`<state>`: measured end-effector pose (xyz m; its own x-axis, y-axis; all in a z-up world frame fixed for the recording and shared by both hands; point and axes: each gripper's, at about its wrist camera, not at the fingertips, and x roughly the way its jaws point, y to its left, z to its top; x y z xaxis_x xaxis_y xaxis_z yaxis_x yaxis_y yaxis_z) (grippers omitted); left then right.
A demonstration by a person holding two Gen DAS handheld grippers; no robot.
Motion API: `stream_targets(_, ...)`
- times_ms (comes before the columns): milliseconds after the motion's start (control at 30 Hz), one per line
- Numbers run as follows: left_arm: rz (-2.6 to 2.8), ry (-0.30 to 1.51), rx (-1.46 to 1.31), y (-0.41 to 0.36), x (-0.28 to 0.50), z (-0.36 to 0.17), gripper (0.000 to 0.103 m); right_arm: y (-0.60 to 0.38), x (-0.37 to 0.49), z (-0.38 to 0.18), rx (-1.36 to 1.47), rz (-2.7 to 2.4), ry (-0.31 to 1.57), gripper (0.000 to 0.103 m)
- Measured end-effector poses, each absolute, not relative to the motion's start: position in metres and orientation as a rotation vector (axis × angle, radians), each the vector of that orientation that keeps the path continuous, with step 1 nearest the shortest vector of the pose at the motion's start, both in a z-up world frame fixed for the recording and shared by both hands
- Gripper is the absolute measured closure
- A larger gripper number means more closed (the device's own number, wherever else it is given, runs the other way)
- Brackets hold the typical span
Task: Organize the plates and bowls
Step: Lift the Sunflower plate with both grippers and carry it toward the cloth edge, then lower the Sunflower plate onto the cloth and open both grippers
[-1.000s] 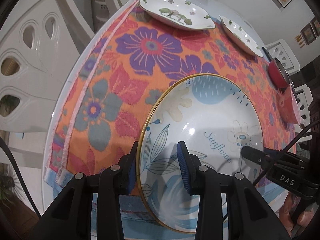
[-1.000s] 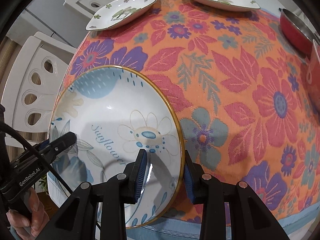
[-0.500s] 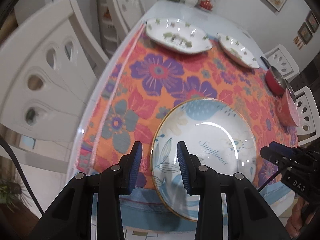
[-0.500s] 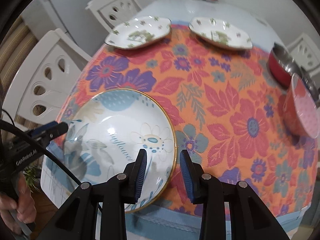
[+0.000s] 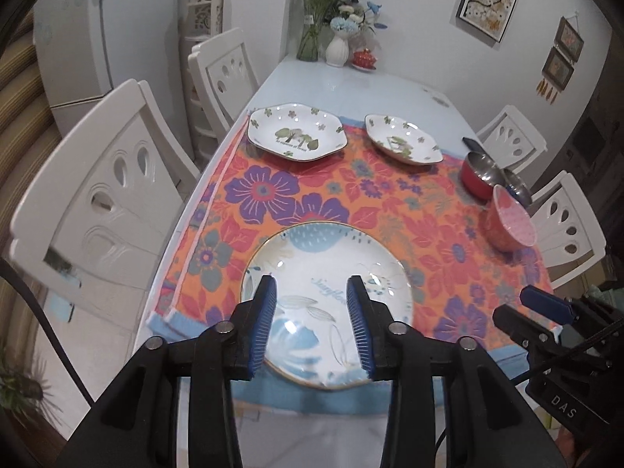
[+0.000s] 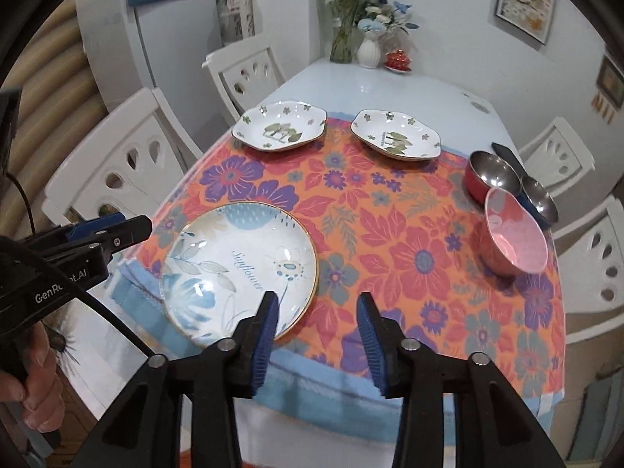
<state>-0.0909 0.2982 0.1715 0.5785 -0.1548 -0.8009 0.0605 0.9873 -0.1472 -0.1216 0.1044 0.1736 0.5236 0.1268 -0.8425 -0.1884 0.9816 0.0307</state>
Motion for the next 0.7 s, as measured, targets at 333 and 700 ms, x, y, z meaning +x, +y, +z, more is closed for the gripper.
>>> stream_targets(333, -0.115, 0.79, -0.073, 0.311, -0.11, 0.234, 0.035, 0.101, -0.136, 0.214, -0.005, 0.226, 0.897, 0.05)
stream_targets(700, -0.182, 0.732, -0.075, 0.32, -0.011, 0.255, 0.034, 0.103, -0.046, 0.232, 0.186, 0.244, 0.901, 0.048)
